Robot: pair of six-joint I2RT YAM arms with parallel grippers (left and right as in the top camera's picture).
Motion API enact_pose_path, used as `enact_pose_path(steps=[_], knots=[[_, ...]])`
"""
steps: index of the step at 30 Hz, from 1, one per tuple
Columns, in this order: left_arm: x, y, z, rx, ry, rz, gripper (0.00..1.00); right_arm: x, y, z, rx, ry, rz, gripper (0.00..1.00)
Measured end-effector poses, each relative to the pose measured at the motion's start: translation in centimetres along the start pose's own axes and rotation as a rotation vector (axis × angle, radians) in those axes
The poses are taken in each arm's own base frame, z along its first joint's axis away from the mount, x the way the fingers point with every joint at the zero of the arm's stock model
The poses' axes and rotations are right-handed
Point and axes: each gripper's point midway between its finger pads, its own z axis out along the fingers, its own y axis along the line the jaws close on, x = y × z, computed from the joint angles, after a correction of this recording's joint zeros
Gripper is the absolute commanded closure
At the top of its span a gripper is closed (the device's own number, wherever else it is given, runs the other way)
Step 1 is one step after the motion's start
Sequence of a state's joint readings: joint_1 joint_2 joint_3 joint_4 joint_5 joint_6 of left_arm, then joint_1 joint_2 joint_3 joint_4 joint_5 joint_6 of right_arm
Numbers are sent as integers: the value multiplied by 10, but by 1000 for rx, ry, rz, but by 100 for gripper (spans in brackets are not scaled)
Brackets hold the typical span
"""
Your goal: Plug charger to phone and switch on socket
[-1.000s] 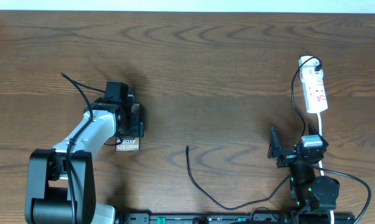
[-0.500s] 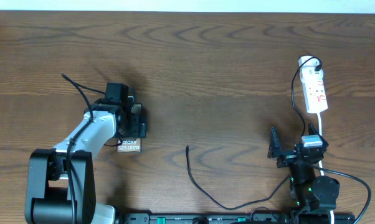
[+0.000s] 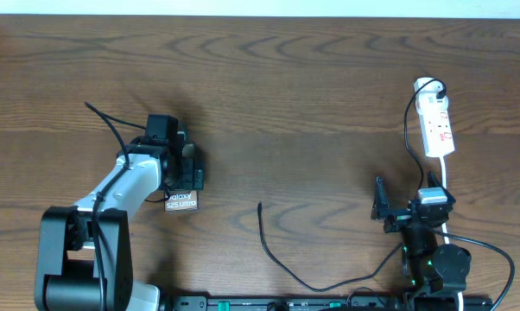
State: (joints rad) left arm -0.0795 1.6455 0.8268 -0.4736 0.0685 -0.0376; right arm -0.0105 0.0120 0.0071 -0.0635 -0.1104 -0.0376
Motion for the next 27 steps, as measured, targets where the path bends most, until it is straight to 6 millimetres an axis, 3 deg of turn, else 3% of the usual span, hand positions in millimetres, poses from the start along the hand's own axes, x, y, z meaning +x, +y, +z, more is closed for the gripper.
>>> enact_pose_path(steps=[27], knots=[[-2, -6, 0, 35, -9, -10, 4, 0, 0, 0, 0, 0, 0, 1]])
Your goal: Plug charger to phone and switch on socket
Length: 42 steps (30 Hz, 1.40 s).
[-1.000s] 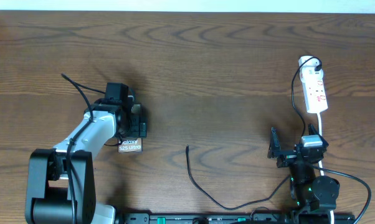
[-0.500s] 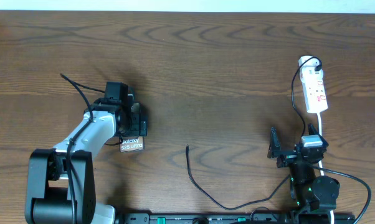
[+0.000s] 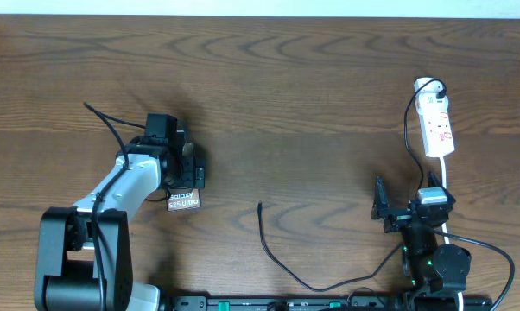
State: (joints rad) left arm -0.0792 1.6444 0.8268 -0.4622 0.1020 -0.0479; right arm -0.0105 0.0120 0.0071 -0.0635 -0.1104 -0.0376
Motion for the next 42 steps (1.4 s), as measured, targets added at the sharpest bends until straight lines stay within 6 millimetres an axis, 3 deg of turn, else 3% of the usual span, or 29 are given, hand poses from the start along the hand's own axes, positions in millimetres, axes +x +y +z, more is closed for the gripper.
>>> enact_pose_path(steps=[14, 42], knots=[[-11, -6, -1, 33, -45, 2, 4, 0, 0, 0, 0, 0, 0, 1], [-11, 4, 2, -23, -45, -56, 4, 0, 0, 0, 0, 0, 0, 1]])
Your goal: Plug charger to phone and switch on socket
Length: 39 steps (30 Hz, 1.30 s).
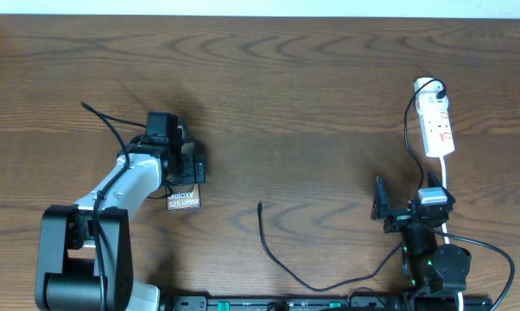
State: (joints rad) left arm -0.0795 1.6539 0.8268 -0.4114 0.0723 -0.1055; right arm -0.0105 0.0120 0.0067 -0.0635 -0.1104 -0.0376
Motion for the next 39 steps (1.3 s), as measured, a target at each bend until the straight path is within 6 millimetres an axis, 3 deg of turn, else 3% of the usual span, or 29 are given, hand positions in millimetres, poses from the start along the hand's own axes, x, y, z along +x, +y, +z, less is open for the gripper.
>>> enact_pose_path(steps=[39], knots=[[-4, 1, 4, -41, -16, -1, 5, 0, 0, 0, 0, 0, 0, 1]])
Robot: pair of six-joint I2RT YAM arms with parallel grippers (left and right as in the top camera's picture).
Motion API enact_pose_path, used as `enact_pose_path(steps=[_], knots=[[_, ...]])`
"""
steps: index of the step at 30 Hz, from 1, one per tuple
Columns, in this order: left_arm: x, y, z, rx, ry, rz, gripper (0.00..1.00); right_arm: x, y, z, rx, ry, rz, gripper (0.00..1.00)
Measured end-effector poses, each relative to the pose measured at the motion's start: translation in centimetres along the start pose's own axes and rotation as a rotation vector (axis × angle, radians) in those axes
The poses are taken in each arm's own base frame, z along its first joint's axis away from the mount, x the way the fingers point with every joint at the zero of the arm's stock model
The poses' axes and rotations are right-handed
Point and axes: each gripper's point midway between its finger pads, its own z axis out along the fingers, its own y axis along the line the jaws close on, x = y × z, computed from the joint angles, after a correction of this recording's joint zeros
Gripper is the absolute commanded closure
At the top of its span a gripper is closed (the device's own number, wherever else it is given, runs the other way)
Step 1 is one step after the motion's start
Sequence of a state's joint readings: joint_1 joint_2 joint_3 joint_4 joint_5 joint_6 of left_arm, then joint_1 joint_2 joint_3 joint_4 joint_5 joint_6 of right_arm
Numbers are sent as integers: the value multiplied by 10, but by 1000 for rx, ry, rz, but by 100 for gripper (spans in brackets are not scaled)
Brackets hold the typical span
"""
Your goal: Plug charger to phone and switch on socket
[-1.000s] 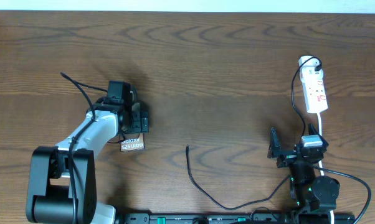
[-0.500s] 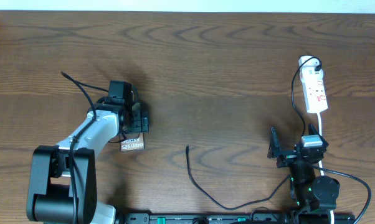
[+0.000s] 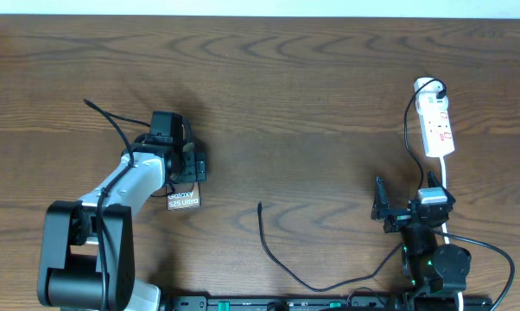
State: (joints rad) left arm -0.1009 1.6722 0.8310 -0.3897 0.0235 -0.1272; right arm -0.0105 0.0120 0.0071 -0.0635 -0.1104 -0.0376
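Observation:
The phone (image 3: 182, 200) lies flat at the table's left. Only its lower end shows, with a "Galaxy S25 Ultra" label. My left gripper (image 3: 193, 164) hangs over the phone's upper part and hides it. Its fingers look spread, and whether they touch the phone cannot be told. The black charger cable (image 3: 273, 255) has its free tip (image 3: 260, 206) on the bare table right of the phone, and runs off toward the front edge. A white socket strip (image 3: 438, 125) lies at the far right. My right gripper (image 3: 381, 203) is tucked at the front right, seen side-on.
A black plug and lead (image 3: 430, 87) sit at the far end of the socket strip. The strip's white cord (image 3: 448, 186) runs down past the right arm's base (image 3: 433, 259). The left arm's body (image 3: 83, 250) fills the front left corner.
My left gripper has shifted slightly right and toward the front over the phone's upper end. The phone, the cable and the right arm are where they were.
At every earlier moment my left gripper hovered over the phone's upper end, its position changing only a little each time. The phone's labelled end has stayed in one place. The cable, the socket strip and the right arm have not moved.

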Motion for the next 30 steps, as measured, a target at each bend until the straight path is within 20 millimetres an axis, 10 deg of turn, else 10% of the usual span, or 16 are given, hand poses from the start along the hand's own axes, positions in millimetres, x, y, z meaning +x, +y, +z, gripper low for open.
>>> enact_pose_path(steps=[30], knots=[[6, 0, -1, -3, 35, -3, 16, 0, 0, 0, 0, 0, 0, 1]])
